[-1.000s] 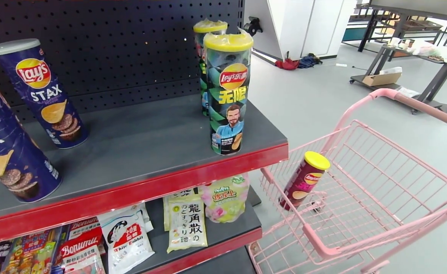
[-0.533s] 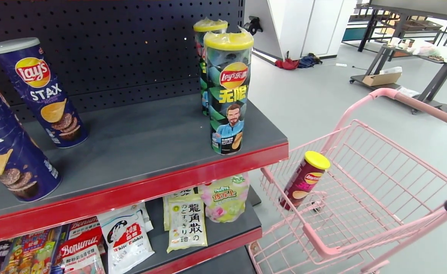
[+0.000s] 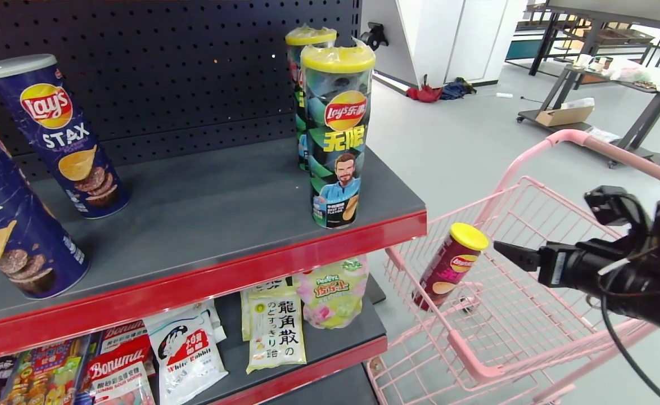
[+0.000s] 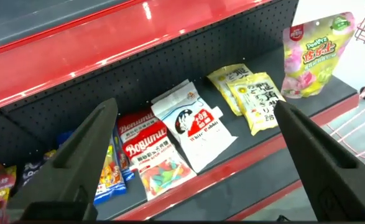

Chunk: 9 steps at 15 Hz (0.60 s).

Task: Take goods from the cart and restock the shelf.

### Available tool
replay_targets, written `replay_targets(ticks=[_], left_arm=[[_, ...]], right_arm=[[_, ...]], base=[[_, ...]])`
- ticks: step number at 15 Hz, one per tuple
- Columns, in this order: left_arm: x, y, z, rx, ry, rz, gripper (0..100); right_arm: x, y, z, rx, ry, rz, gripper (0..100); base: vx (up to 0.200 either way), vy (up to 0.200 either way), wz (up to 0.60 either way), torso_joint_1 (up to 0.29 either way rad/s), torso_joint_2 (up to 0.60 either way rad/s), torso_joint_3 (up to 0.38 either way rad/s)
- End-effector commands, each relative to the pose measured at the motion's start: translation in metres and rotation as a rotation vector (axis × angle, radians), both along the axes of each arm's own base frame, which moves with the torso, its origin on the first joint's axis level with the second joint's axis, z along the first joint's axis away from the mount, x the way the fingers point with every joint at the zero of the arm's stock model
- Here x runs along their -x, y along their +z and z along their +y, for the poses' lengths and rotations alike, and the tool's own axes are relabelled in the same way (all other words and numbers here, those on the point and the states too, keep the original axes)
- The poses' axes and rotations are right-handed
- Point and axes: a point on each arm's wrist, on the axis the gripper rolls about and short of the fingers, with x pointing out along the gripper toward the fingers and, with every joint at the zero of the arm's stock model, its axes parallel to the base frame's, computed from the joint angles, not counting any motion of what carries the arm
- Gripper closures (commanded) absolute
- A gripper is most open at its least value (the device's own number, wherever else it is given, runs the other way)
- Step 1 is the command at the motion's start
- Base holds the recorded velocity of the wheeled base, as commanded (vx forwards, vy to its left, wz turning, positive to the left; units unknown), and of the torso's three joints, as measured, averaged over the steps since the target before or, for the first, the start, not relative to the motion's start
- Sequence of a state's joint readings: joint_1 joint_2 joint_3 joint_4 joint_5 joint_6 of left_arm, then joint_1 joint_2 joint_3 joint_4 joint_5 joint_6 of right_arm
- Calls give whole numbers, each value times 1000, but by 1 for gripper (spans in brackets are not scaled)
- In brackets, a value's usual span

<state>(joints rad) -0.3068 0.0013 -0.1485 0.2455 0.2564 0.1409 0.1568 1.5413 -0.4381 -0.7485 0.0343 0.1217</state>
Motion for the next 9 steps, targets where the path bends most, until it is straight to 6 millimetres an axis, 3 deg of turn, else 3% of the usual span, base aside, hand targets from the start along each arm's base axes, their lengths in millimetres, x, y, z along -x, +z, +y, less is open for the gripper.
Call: replay_targets(ticks=[1, 7, 9], left_arm=[[0, 0, 0, 1, -2, 1, 0], [0, 0, 0, 3, 0, 0, 0], [0, 0, 0, 2, 1, -2, 0]], right_arm=[[-27, -38, 14, -3, 31, 129, 0], [-51, -50, 22, -62, 12, 166, 0], [-63, -63, 24, -66, 8, 144, 0]], base=[[0, 0, 0, 0, 0, 0], [0, 0, 0, 0, 0, 0], [0, 0, 0, 0, 0, 0]])
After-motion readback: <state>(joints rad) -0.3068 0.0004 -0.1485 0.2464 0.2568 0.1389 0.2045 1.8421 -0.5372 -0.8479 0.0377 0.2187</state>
